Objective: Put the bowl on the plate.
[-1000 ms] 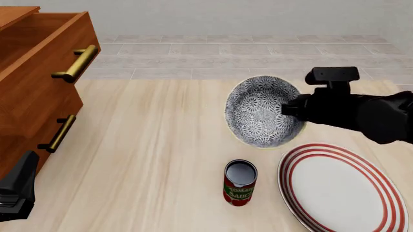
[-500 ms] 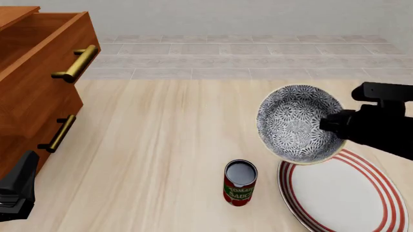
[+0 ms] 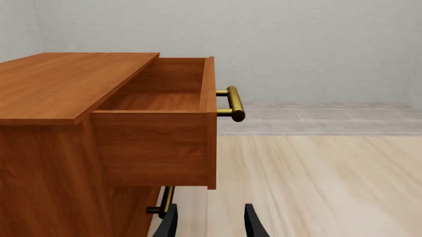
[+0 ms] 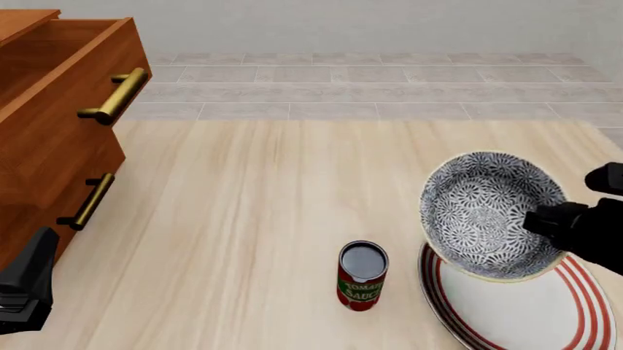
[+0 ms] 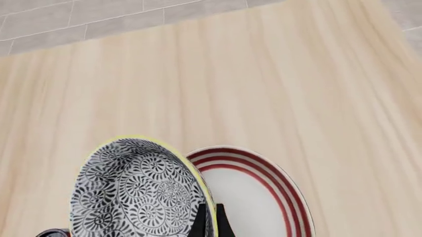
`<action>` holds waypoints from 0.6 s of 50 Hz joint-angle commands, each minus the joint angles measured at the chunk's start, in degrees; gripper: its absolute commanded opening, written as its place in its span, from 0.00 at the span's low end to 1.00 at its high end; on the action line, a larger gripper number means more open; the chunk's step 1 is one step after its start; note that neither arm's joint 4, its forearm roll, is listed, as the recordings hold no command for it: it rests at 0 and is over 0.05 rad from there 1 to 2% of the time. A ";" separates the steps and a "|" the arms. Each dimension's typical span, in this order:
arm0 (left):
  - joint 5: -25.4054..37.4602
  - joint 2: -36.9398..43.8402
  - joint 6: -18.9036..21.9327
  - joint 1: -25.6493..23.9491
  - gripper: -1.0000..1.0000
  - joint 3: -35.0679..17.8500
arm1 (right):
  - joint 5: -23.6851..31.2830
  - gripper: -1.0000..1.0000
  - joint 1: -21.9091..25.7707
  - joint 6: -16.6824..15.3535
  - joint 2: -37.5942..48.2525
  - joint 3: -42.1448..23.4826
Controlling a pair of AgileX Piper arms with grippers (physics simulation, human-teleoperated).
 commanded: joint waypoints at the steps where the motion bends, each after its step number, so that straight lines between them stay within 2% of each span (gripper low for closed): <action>1: 0.00 0.00 0.00 0.00 1.00 0.00 | 2.11 0.00 -2.85 1.23 -5.79 3.51; 16: 0.00 0.00 0.00 0.00 1.00 0.00 | 1.88 0.00 -4.87 3.67 -10.28 9.20; 30: 0.00 0.00 0.00 0.00 1.00 0.00 | 2.66 0.00 -5.90 4.95 -13.38 11.86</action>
